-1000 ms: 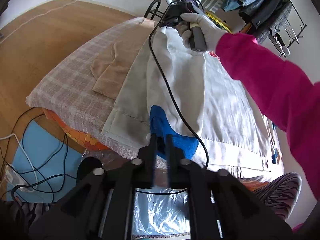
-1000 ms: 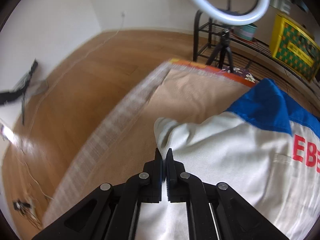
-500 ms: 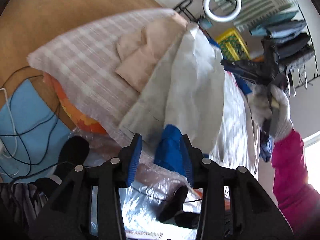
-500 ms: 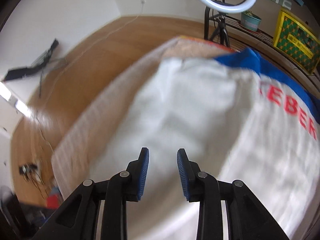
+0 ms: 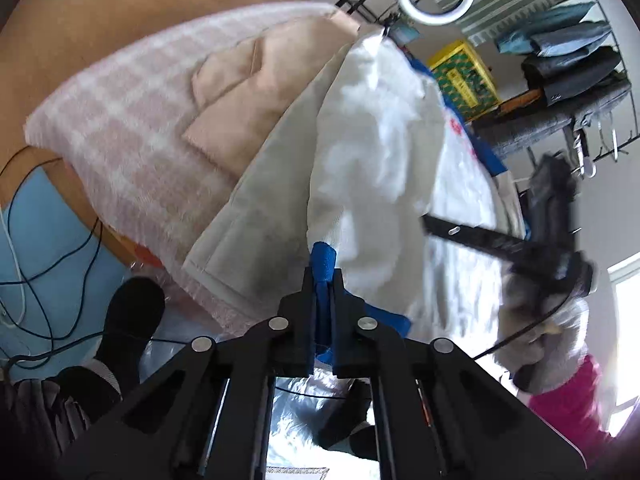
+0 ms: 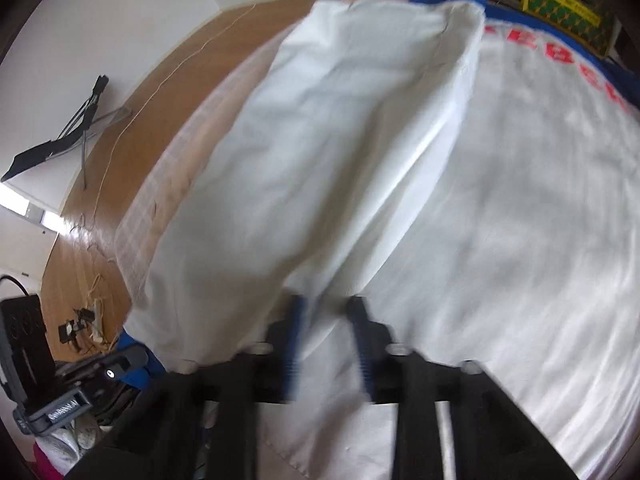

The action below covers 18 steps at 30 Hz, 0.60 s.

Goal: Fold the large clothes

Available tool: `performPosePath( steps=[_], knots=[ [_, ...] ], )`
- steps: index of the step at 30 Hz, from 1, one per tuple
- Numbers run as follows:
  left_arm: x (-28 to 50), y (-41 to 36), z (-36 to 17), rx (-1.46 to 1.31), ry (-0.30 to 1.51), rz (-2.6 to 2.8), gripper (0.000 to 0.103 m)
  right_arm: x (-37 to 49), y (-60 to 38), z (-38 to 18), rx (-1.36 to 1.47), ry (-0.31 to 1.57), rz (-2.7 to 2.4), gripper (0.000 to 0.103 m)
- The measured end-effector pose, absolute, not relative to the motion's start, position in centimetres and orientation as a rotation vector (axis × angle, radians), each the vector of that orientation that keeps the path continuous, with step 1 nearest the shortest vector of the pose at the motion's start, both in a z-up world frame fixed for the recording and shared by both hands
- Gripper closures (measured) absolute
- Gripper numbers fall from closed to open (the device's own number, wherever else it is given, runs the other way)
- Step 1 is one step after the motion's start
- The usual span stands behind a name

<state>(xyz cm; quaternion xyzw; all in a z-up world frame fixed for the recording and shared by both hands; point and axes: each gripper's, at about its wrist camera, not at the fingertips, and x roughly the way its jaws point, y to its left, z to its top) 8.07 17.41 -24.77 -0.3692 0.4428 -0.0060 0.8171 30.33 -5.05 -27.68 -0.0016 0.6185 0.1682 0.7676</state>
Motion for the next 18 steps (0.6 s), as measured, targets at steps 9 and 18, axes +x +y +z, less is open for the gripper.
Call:
performPosePath(
  steps=[9, 18],
  knots=[
    [6.9, 18.8, -26.8, -0.760, 1.014, 0.062, 0.101, 29.1, -4.5, -27.7, 0.040, 1.310, 0.423, 0.103],
    [6.9, 17.3, -25.6, -0.649, 0.998, 0.070, 0.101, 28.8, -4.1, -27.2, 0.005, 1.291, 0.396, 0.103]
  ],
)
